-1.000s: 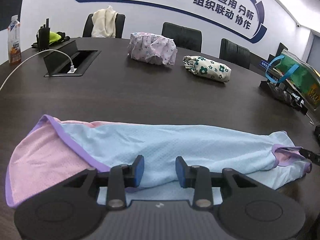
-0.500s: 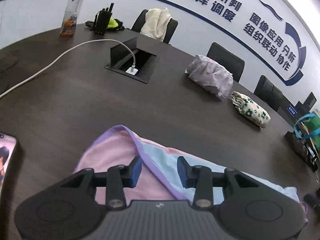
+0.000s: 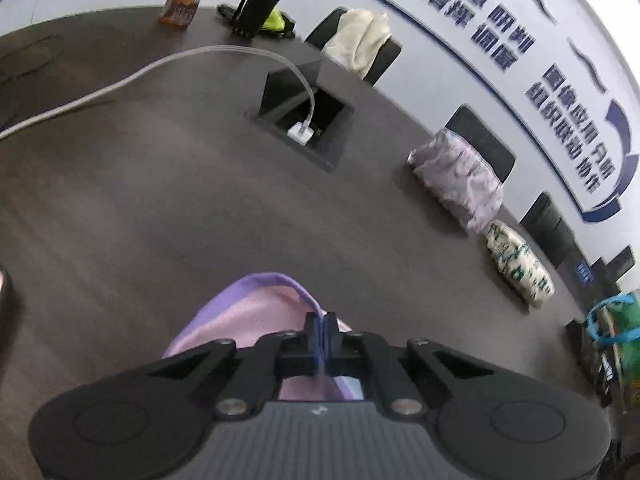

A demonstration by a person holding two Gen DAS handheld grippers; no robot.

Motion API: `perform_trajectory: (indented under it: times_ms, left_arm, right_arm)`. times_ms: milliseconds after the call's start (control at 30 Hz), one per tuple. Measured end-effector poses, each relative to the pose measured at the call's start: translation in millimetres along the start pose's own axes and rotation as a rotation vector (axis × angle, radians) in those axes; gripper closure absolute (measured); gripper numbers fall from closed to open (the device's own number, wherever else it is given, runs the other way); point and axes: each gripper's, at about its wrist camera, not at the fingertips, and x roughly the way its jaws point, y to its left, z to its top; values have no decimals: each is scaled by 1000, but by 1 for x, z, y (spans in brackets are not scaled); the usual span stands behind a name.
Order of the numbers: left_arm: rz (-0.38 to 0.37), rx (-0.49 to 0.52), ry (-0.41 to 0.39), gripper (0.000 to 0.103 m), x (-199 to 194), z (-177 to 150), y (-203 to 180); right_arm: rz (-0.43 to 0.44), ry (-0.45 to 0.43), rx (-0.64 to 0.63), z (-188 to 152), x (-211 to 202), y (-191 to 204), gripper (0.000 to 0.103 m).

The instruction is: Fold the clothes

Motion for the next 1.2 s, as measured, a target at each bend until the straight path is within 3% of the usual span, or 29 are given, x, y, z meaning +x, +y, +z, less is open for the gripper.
perform_trajectory:
  times_ms: [100,200,267,367,500,667,800,1067,1200]
  left_arm:
    - [8,-38,-54,103,-3,4,5]
    - [40,-35,-36,100,-1,5,7]
    - [52,-33,-23,89,-2,6,8]
    - [28,-16,-81,83,-22,3,3]
    - [-9,111,-157,68,-51,-16,-27]
    - [-94,331,-44,68,-37,-61,-71]
    - [-74,449,8,68,-24,-88,-88]
    - [-43,507,14,67,-23,-99,-90]
    - [-44,538,7,63,-31,-105,-90]
  right_arm:
    - [6,23,-7,-4,5,3,69]
    - [7,42,-16,-7,9,6,69]
    - [3,50,-24,-8,10,8,69]
    - [8,26,-30,-4,2,10,69]
    - [0,-14,-36,3,-5,13,69]
    - [-37,21,3,0,6,6,71]
    - [-69,28,14,-13,3,0,71]
    - [-117,16,79,-20,-12,-27,70]
    - [-208,-70,161,-17,-52,-46,67]
